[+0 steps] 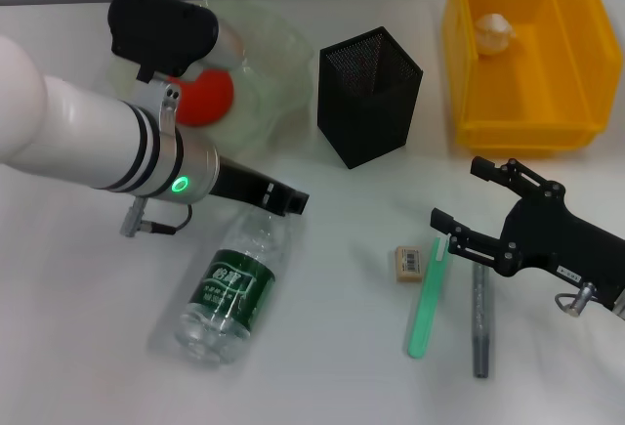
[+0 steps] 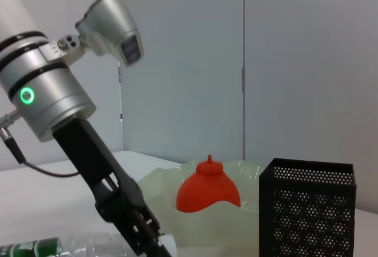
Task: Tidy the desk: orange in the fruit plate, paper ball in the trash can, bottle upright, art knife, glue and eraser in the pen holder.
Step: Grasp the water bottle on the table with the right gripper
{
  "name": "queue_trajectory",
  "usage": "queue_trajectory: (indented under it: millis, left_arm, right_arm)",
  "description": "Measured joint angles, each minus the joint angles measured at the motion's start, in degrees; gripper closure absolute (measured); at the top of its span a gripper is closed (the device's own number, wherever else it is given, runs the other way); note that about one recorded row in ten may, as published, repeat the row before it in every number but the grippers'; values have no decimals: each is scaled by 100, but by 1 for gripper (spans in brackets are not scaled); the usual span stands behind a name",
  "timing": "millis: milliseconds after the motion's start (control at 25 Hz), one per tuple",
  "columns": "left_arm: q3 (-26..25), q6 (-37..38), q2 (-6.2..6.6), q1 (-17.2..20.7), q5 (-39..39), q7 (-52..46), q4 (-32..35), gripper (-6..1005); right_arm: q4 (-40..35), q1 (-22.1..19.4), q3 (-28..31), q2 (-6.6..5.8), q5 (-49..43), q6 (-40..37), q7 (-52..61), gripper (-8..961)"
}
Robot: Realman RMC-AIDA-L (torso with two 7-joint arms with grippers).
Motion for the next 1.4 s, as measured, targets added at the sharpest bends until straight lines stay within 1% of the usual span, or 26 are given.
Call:
queue_trajectory:
  millis: [80,200,280,360,400,480,600,760,840,1000,1120,1240,1400]
  left_arm:
    - [17,131,15,120,83,152,362,525]
    - [-23,201,30,277,75,371,607,532]
    - [-149,246,41,453,6,670,785,534]
    - [-379,285,45,701,-250,1239,983,534]
    - [-487,299,47,812,-456,1555,1053,534]
    - [-845,362,53,1118,-1176,2516,1201,535]
    - [-1444,573,60,1487,-2221,3829,1242,535]
    - [-2119,922,61,1901,-3214,5329,1105,538]
    - [-2360,1087,61,2036,-3602,5933,952,540]
    - [-2796,1436,60,2181,-4204,6839,545,544]
    - [-3047,1692,60,2193,-4510,7200,295,545]
    - [-3205,1844,61,2195,-4637,7372,188,545]
    - [-3259,1888,61,2178,-4657,7423,158,546]
  right_arm:
    - [-9,-2,0,-1,0,-7,7,117]
    - [-26,-12,-1,-1,0,-27,16,117]
    - [-33,-14,-1,-1,0,-31,20,117]
    - [-36,-20,-1,-1,0,-39,29,117]
    - [-40,-23,-1,-1,0,-45,49,117]
    - [-50,-21,-1,-1,0,-54,130,117]
    - [-68,-4,0,-1,0,-115,229,118]
    - [-137,-14,0,-1,0,-186,265,118]
    - [-185,-13,0,-1,0,-190,359,118]
    - [-317,-27,0,-1,0,-227,519,118]
    - [-344,-33,0,-1,0,-297,544,119]
    - [-350,-15,0,-1,0,-342,620,119]
    - [-377,0,0,-1,0,-388,671,119]
